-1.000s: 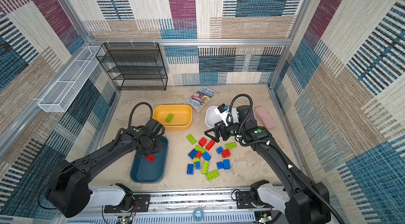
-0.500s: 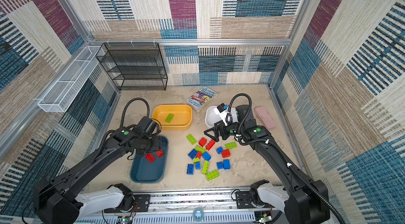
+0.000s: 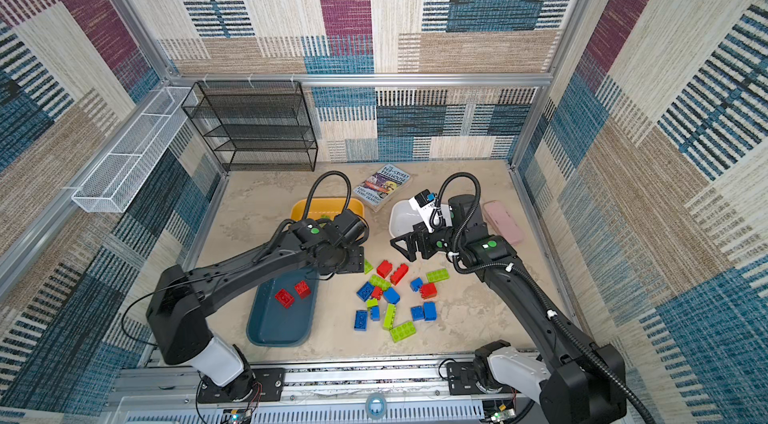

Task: Sort the legos into containers by color
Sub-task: Pick up the lego from the center of the table.

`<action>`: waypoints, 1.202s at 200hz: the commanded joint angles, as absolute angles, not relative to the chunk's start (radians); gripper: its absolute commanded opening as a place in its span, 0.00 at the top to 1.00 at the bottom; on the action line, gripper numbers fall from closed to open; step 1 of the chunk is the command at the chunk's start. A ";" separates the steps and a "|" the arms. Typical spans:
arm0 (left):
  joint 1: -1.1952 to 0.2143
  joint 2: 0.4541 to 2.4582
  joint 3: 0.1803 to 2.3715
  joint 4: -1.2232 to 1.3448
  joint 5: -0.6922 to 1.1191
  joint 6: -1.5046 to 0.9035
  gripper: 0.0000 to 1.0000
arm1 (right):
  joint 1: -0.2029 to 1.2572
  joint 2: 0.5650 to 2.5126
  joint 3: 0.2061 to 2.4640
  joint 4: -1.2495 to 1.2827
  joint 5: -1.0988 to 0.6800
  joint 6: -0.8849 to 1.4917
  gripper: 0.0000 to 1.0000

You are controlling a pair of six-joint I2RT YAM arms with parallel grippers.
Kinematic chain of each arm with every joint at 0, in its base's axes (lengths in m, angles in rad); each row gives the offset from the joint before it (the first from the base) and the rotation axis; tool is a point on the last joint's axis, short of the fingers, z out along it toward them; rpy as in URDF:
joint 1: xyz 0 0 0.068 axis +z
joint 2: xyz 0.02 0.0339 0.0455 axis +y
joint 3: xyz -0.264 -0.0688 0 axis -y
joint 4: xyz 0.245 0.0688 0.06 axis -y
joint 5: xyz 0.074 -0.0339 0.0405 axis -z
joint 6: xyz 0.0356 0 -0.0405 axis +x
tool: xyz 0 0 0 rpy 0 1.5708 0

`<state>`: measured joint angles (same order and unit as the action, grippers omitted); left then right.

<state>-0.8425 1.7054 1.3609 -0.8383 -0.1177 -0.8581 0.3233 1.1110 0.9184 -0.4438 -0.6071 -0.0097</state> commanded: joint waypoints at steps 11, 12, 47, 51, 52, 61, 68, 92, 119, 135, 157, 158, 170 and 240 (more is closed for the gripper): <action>-0.839 1.855 1.443 -0.758 -0.189 -0.960 0.26 | 0.325 1.096 0.907 -0.448 -0.562 -0.027 0.01; -0.839 1.859 1.446 -0.758 -0.192 -0.962 0.26 | 0.324 1.097 0.906 -0.448 -0.562 -0.029 0.01; -0.837 2.001 1.533 -0.774 -0.221 -1.052 0.26 | 0.324 1.090 0.896 -0.448 -0.564 -0.032 0.01; -0.836 2.015 1.543 -0.791 -0.228 -1.063 0.26 | 0.324 1.086 0.894 -0.448 -0.562 -0.034 0.01; -0.836 2.018 1.546 -0.796 -0.229 -1.066 0.26 | 0.325 1.086 0.894 -0.449 -0.561 -0.034 0.01; -0.836 2.043 1.560 -0.820 -0.240 -1.087 0.26 | 0.324 1.081 0.891 -0.452 -0.555 -0.039 0.01; -0.836 2.054 1.560 -0.824 -0.245 -1.097 0.26 | 0.324 1.079 0.888 -0.454 -0.550 -0.042 0.01; -0.838 2.082 1.553 -0.839 -0.254 -1.127 0.29 | 0.324 1.072 0.878 -0.456 -0.539 -0.050 0.01; -0.837 2.119 1.563 -0.840 -0.242 -1.135 0.35 | 0.324 1.078 0.871 -0.451 -0.541 -0.057 0.01; -0.837 2.134 1.571 -0.840 -0.239 -1.131 0.40 | 0.324 1.080 0.873 -0.449 -0.543 -0.061 0.01; -0.837 2.135 1.570 -0.848 -0.244 -1.125 0.53 | 0.324 1.080 0.873 -0.453 -0.541 -0.067 0.01; -0.836 2.135 1.570 -0.850 -0.245 -1.124 0.53 | 0.324 1.080 0.874 -0.453 -0.541 -0.067 0.01; -0.836 2.127 1.558 -0.852 -0.240 -1.127 0.62 | 0.323 1.081 0.874 -0.453 -0.538 -0.068 0.01; -0.856 1.924 1.574 -0.900 -0.275 -0.924 0.80 | 0.323 1.091 0.890 -0.446 -0.566 -0.064 0.01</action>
<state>-0.8539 1.9938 1.5623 -0.8406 -0.2371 -1.0431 0.3233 1.0889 0.8764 -0.4686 -0.5468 -0.0547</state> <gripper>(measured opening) 0.253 0.993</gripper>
